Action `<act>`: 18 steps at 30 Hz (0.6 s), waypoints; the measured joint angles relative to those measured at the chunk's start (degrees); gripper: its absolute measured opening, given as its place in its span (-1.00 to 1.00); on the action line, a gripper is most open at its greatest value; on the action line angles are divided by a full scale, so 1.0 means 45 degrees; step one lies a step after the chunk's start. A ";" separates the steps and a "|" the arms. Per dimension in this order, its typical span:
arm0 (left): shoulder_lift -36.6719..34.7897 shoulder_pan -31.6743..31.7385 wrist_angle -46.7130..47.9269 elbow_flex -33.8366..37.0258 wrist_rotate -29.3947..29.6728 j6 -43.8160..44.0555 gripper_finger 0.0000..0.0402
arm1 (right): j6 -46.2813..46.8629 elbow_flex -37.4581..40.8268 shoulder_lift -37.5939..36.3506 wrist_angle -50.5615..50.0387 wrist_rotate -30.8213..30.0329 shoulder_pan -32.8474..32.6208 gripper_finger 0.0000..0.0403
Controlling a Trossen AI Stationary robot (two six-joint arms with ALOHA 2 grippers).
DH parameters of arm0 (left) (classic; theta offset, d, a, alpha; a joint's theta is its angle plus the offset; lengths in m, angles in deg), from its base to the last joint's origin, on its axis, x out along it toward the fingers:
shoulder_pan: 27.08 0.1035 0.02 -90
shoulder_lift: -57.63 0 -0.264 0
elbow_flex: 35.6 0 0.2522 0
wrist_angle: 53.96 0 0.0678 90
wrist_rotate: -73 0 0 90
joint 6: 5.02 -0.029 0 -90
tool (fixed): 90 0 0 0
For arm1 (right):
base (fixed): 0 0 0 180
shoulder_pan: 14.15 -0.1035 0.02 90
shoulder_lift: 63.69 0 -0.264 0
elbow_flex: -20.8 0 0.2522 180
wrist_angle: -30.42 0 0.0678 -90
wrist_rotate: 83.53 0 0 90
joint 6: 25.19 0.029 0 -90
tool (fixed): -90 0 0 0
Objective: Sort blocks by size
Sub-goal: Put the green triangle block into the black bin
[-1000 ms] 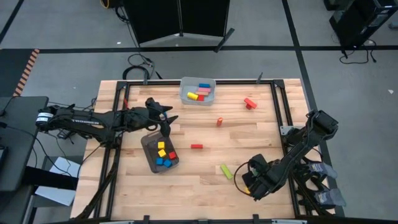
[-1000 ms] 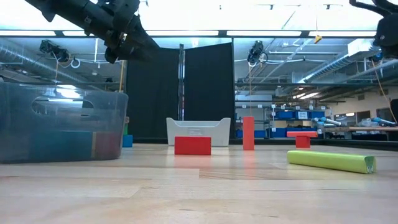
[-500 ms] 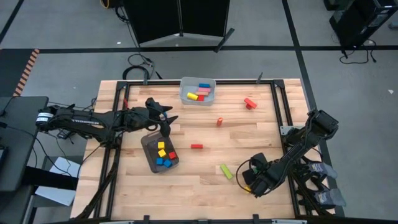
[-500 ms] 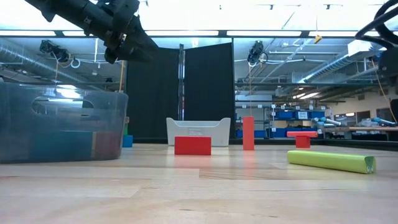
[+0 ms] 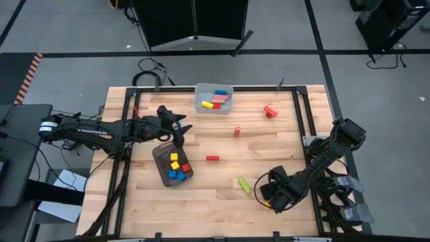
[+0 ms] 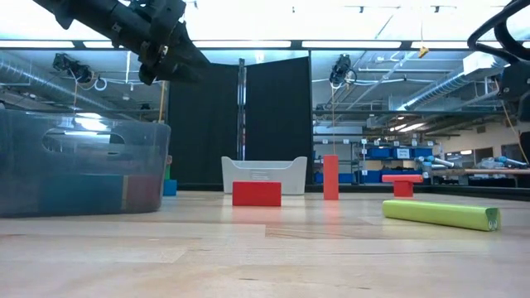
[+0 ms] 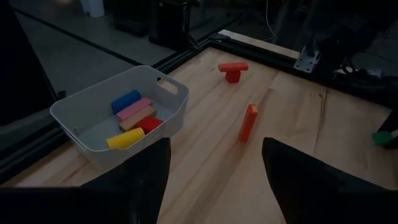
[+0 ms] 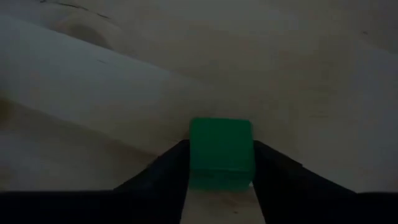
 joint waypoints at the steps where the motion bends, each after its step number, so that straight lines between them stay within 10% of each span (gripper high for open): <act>1: 0.0010 0.0000 0.0007 0.0000 0.0001 0.0000 0.30 | -0.0005 0.0000 0.0000 0.0000 0.0000 0.0000 -0.23; 10: 0.0165 0.0000 0.0082 0.0000 0.0005 0.0001 0.30 | -0.0208 -0.0150 0.0041 -0.0152 -0.0566 -0.0005 -0.26; 18: 0.0155 0.0000 -0.0145 0.0000 0.0005 0.0084 0.30 | -0.2887 -0.1507 0.0052 -0.0585 -0.3754 0.0931 -0.26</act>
